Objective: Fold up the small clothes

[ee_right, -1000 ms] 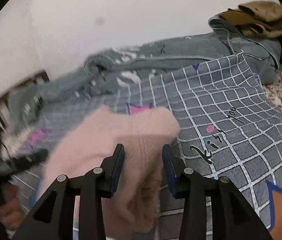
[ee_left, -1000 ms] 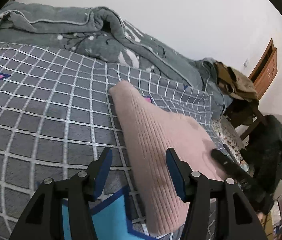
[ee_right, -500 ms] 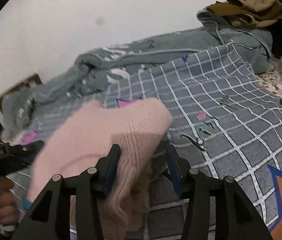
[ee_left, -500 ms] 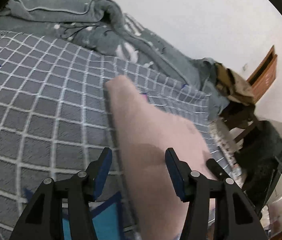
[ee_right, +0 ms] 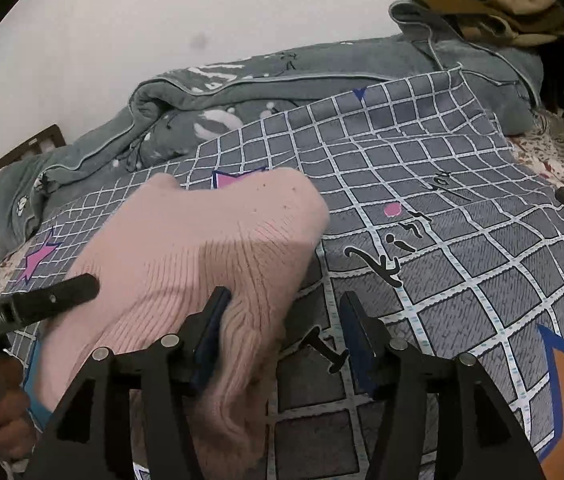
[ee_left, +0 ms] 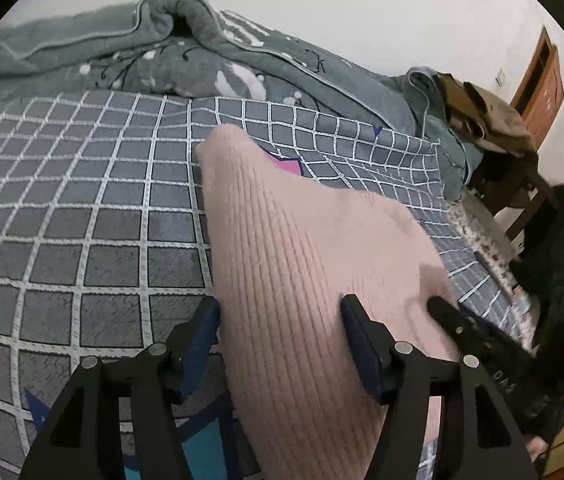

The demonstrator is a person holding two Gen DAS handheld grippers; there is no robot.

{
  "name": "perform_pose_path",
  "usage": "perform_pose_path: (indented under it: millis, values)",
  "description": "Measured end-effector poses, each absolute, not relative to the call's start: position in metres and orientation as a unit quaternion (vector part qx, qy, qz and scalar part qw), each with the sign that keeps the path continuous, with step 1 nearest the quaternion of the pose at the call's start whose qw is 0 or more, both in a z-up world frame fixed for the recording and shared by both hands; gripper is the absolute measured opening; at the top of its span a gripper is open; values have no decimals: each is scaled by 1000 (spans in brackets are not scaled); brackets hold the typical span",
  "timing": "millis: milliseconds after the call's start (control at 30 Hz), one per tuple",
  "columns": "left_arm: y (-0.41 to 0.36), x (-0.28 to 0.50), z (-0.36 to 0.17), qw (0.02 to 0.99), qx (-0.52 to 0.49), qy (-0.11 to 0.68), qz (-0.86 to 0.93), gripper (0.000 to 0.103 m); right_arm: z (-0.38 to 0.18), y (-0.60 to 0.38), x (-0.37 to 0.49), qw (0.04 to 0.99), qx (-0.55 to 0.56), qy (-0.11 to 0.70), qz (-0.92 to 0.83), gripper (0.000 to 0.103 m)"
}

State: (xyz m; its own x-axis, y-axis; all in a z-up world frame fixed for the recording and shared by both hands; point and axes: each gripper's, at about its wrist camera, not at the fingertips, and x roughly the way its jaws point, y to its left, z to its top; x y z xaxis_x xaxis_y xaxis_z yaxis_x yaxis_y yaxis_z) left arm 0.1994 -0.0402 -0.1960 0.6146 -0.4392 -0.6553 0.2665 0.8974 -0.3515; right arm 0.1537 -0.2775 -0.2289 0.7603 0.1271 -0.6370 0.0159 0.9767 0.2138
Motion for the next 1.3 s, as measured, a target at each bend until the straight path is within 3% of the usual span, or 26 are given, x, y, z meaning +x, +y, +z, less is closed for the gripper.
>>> perform_pose_path:
  millis: [467,767,867,967,1000,1067,1133,1300]
  values:
    - [-34,253,-185,863,-146,433,-216,62,-219,-294,215,889,167,413,106,55]
    - [-26,273,-215,824,-201,468,-248,62,-243,-297,231,867,199,438,126,58]
    - [-24,275,-219,817,-220,467,-258,58,-247,-299,232,862,212,440,138,59]
    - [-28,272,-214,828,-208,454,-256,47,-250,-300,234,856,220,442,154,60]
    - [-30,270,-211,833,-202,447,-255,44,-250,-300,234,854,222,443,160,59]
    - [-30,269,-205,840,-200,436,-255,40,-251,-300,234,845,244,439,184,41]
    - [-25,270,-199,841,-209,425,-260,38,-247,-298,234,845,260,428,189,32]
    - [1,277,-182,854,-221,399,-250,37,-224,-271,241,864,226,408,191,27]
